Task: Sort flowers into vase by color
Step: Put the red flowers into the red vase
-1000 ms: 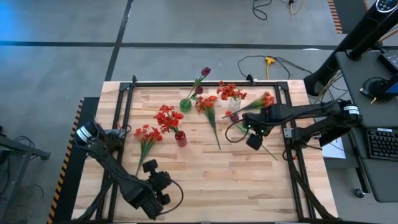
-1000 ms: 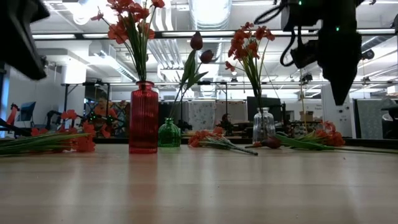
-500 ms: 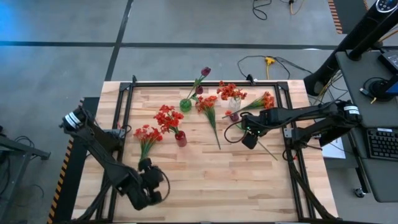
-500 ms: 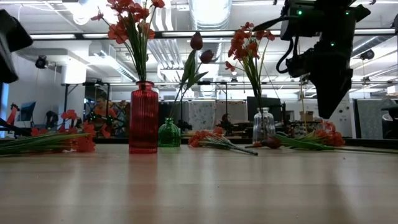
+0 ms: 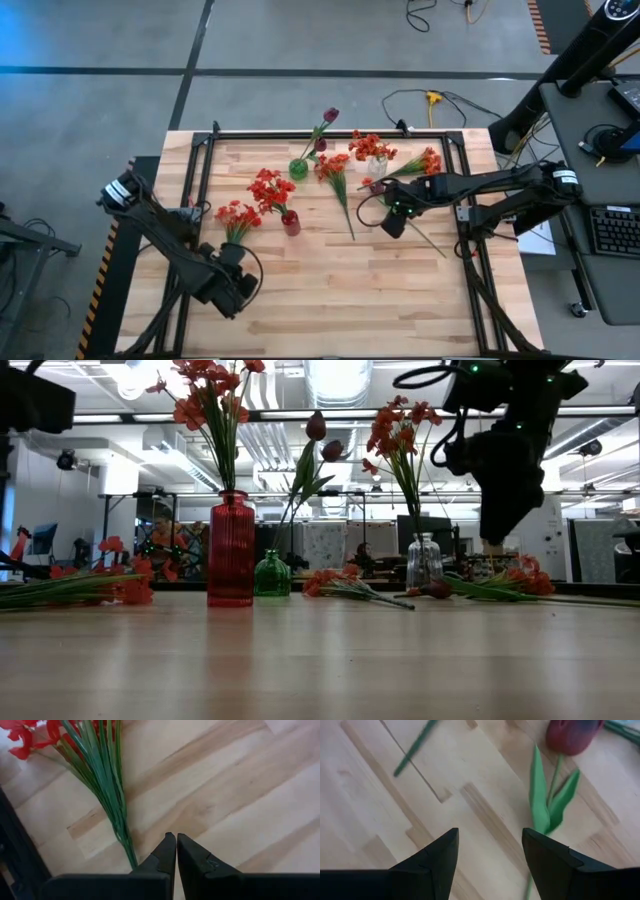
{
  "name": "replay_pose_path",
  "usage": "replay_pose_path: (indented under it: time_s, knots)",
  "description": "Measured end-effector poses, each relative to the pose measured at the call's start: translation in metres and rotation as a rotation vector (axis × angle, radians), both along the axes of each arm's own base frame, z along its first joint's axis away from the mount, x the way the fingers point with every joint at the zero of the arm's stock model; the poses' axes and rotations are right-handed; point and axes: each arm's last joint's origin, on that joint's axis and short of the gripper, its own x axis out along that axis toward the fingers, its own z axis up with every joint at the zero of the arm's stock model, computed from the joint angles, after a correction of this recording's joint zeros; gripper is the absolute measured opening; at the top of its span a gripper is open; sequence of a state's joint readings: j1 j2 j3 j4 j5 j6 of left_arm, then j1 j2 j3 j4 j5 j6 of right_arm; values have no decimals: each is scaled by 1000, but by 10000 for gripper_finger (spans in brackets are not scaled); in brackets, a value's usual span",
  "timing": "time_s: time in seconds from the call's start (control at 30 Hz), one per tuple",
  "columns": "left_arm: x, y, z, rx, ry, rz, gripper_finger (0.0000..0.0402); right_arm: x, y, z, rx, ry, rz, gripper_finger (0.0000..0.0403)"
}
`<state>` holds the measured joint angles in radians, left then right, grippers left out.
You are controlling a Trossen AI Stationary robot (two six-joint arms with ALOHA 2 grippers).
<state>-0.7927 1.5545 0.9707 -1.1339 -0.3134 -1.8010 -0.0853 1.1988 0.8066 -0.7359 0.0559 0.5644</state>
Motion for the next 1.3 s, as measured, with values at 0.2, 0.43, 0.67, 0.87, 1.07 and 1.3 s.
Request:
replay_pose_path:
  time_s: [0.2, 0.43, 0.67, 0.87, 1.07, 1.3]
  knots:
    - [3, 3, -8, 32, 37, 74, 7, 2, 0, 1, -4, -20, 6, 209]
    - [2, 4, -17, 50, 115, 142, 75, 4, 0, 2, -5, -50, 2, 209]
    - [-10, 21, -39, 74, 191, 255, 133, 8, -1, 3, -9, -89, 3, 209]
    - [-15, 28, -61, 25, 162, 260, 136, 9, -1, 4, -12, -97, 8, 209]
    - [-18, 30, -64, 30, 156, 277, 134, 10, -1, 4, -15, -105, 11, 209]
    - [-18, 30, -65, 33, 156, 275, 119, 12, -2, 6, -54, -134, 12, 209]
